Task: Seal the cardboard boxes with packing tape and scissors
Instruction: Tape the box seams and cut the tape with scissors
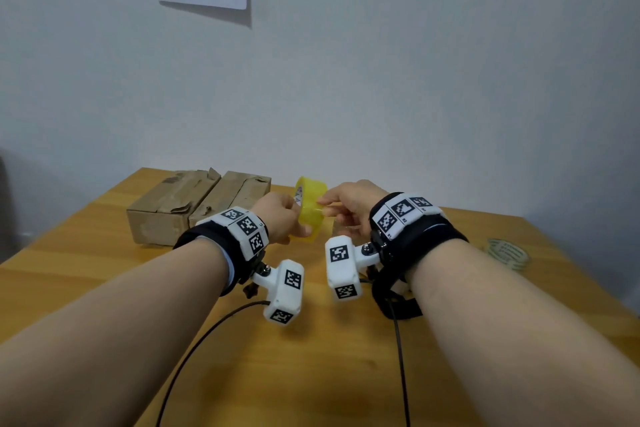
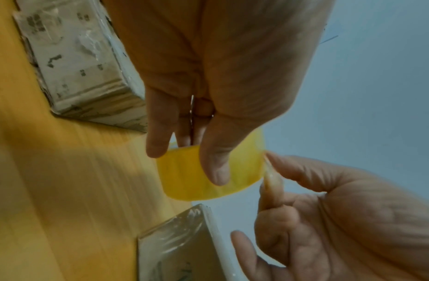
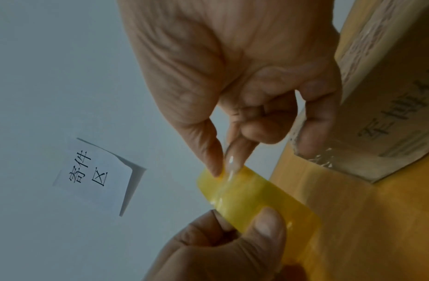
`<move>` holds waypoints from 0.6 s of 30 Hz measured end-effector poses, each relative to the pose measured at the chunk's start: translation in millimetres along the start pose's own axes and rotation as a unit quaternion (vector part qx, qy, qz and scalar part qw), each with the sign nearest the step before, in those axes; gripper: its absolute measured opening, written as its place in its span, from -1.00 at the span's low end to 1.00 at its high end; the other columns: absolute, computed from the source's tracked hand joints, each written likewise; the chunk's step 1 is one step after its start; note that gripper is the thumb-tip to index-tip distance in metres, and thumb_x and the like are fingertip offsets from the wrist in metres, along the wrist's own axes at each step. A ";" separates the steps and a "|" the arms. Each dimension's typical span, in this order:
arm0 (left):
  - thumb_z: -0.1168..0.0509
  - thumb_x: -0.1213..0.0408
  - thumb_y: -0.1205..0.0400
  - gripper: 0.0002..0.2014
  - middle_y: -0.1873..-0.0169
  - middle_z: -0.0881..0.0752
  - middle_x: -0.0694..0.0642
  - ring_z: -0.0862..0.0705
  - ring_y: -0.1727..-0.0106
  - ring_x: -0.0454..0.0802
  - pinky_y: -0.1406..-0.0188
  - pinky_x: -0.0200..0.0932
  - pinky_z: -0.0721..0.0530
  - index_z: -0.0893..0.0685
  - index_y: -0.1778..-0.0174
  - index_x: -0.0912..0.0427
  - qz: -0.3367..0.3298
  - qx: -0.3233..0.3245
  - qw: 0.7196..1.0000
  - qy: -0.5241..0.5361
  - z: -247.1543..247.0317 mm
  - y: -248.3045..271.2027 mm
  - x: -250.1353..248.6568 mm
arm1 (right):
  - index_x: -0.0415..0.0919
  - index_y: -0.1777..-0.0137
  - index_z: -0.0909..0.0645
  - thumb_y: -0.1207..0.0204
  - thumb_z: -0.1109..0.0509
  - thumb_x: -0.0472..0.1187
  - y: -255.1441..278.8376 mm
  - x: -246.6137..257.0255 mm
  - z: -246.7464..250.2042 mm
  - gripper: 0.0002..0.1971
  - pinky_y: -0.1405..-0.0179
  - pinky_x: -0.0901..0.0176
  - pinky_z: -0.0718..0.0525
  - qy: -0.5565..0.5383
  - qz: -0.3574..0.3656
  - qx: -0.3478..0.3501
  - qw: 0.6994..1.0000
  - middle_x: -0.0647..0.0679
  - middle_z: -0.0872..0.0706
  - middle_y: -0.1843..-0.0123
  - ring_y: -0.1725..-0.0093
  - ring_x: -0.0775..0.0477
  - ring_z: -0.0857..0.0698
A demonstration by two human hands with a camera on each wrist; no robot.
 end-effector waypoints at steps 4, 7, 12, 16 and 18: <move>-0.56 0.18 -0.43 -0.68 0.36 -0.64 0.12 -0.59 0.35 0.06 0.42 -0.17 -0.54 -0.52 0.36 0.18 -0.019 -0.012 0.977 -0.210 4.2 1.3 -1.3 | -0.30 -0.08 -0.68 -0.53 -0.42 -0.17 -14.7 -10.0 14.8 -0.78 -0.05 -0.16 -0.79 0.065 0.019 -0.059 0.996 -0.15 -0.80 0.11 0.13 -0.16 -0.77; -0.55 0.10 -0.44 -0.65 0.29 -0.73 0.16 -0.72 0.21 0.10 0.24 -0.05 -0.68 -0.68 0.15 0.34 -0.002 0.032 0.936 -0.349 -3.7 0.4 5.1 | -0.30 -0.26 -0.65 -0.54 -0.43 -0.15 -18.4 -18.8 36.5 -0.66 -0.09 -0.04 -0.77 0.111 0.038 -0.085 0.989 -0.12 -0.74 -0.02 0.02 -0.14 -0.74; -0.47 -0.04 -0.51 -0.57 0.49 -0.43 0.01 -0.44 0.47 -0.08 0.50 -0.27 -0.44 -0.44 0.43 0.14 0.044 0.113 0.860 -0.495 -26.3 -7.0 19.4 | -0.22 -0.13 -0.65 -0.55 -0.33 0.09 -10.6 -35.0 68.6 -0.62 -0.12 -0.01 -0.68 0.300 0.022 -0.141 0.943 -0.15 -0.75 -0.13 -0.15 -0.22 -0.72; -0.51 0.09 -0.50 -0.69 0.42 -0.63 0.07 -0.58 0.42 -0.02 0.39 -0.18 -0.59 -0.59 0.35 0.21 0.064 0.102 0.917 -0.379 -25.5 -17.5 1.3 | -0.08 -0.36 -0.43 0.01 -0.46 0.56 -25.2 -68.1 70.5 0.02 -0.18 -0.12 -0.69 0.371 -0.022 -0.059 0.926 -0.07 -0.66 -0.28 -0.18 -0.18 -0.67; -0.55 0.11 -0.46 -0.58 0.01 -0.73 0.17 -0.72 0.04 0.11 0.01 -0.05 -0.71 -0.66 -0.12 0.26 0.037 0.077 0.939 -0.333 -27.1 -31.4 -10.4 | -0.08 -0.48 -0.39 -0.10 -0.61 0.40 -37.1 -69.3 69.3 0.00 -0.26 -0.13 -0.66 0.395 0.032 -0.064 0.916 -0.06 -0.63 -0.35 -0.27 -0.15 -0.63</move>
Point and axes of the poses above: each hand's wrist, its own y-axis away from the middle knuckle, its own z-axis out of the back of the hand, x = y × z, the point moved 5 cm from there along -y, towards the middle knuckle
